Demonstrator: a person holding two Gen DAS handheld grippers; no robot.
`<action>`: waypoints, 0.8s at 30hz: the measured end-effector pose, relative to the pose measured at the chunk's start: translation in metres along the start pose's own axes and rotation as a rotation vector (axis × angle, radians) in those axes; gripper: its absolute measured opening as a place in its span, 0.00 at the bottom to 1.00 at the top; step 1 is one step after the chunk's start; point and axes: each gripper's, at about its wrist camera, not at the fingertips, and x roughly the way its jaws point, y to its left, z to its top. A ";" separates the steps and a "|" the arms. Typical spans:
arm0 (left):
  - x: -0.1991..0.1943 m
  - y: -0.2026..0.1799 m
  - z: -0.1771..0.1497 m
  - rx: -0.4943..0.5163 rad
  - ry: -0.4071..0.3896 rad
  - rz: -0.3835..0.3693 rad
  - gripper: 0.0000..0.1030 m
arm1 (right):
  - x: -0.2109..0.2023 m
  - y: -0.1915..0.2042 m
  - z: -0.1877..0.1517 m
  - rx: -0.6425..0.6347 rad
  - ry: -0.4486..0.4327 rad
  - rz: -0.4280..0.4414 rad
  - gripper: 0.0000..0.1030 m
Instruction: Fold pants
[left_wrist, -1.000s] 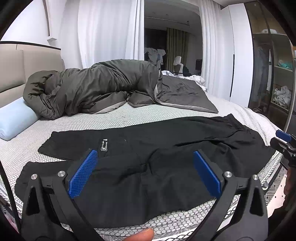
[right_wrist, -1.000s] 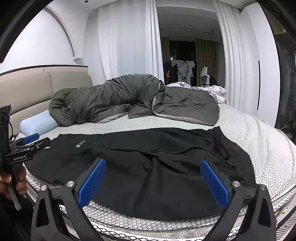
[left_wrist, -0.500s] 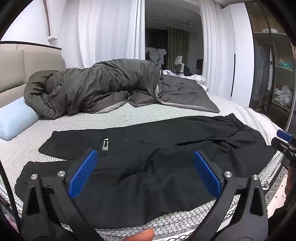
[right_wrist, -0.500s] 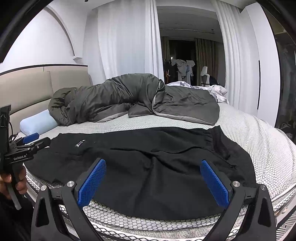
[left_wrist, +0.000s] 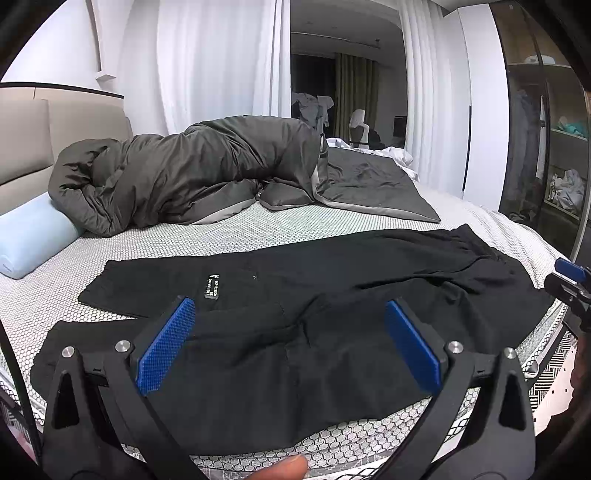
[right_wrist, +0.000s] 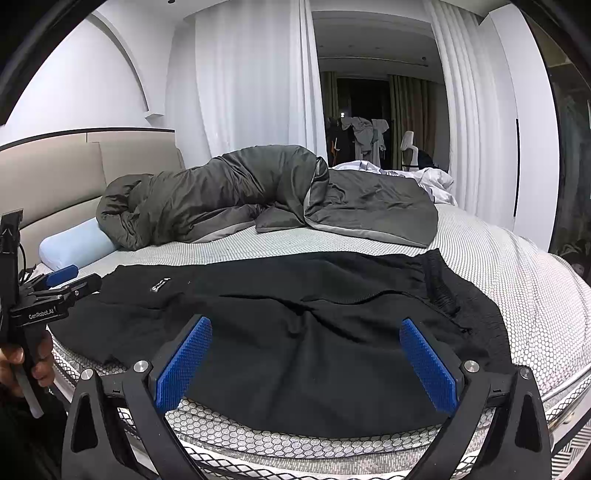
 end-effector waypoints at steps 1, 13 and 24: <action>0.000 0.000 0.000 0.000 -0.002 0.000 0.99 | -0.001 0.000 0.000 0.000 -0.002 0.000 1.00; 0.001 0.002 0.000 0.000 0.000 0.006 0.99 | 0.002 -0.001 0.000 -0.006 0.009 0.002 1.00; 0.006 0.003 0.000 0.015 0.015 0.009 0.99 | 0.003 0.001 -0.003 -0.015 0.015 0.009 1.00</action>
